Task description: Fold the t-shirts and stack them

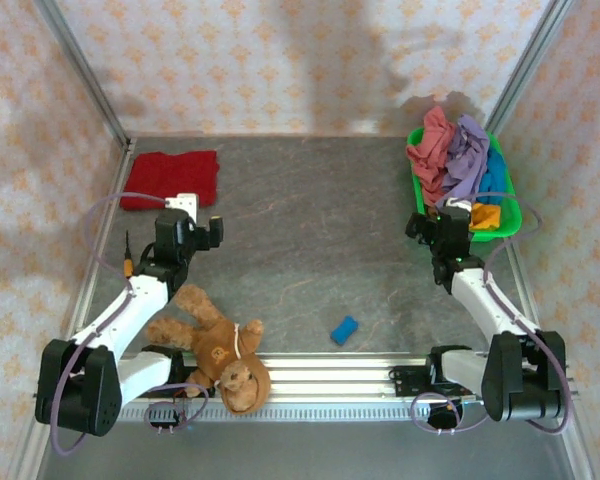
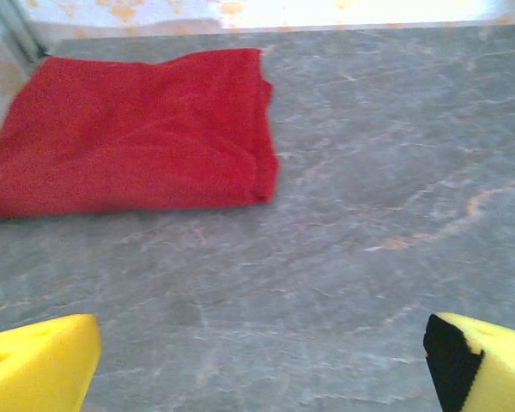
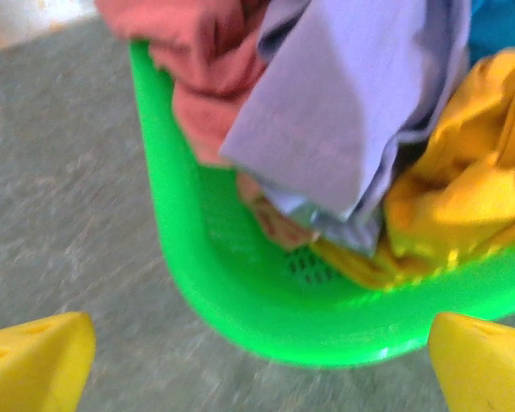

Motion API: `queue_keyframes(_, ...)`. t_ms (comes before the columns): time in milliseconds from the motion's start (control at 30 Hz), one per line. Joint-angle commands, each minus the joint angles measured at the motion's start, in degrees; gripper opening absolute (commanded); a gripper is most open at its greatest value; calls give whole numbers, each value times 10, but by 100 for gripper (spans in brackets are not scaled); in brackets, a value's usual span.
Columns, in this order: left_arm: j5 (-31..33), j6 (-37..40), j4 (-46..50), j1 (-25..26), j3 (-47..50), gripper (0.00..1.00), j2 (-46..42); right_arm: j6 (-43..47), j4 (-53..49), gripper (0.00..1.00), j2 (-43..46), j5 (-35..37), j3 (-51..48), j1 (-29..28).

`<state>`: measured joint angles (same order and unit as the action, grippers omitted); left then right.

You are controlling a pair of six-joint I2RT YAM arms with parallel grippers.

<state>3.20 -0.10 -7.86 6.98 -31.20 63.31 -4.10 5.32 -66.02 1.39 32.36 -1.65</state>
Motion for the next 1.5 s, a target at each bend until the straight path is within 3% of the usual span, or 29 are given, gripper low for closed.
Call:
queue_keyframes(0,64,18,-137,-3,42,99,21,44,168,99,-22,59,-38,3)
queue_keyframes(233,109,-8,-345,-6,127,99,103,49,318,99,-106,51,-88,3)
queue_keyframes(300,95,4,-325,-7,120,100,100,48,382,99,-135,51,-114,3)
queue_keyframes(400,57,35,-398,-20,137,100,123,50,453,99,-172,41,-136,3)
queue_keyframes(833,-35,4,-428,-81,94,100,236,69,394,99,-212,3,-85,3)
queue_keyframes(1100,-47,0,-385,-88,92,100,191,68,391,99,-212,3,-84,3)
queue_keyframes(1300,-78,10,-490,-91,115,100,247,68,391,99,-212,3,-83,3)
queue_keyframes(1400,-93,18,-455,-91,105,100,243,68,390,99,-212,3,-82,3)
queue_keyframes(1467,-71,8,-421,-91,88,100,241,69,390,99,-212,3,-82,3)
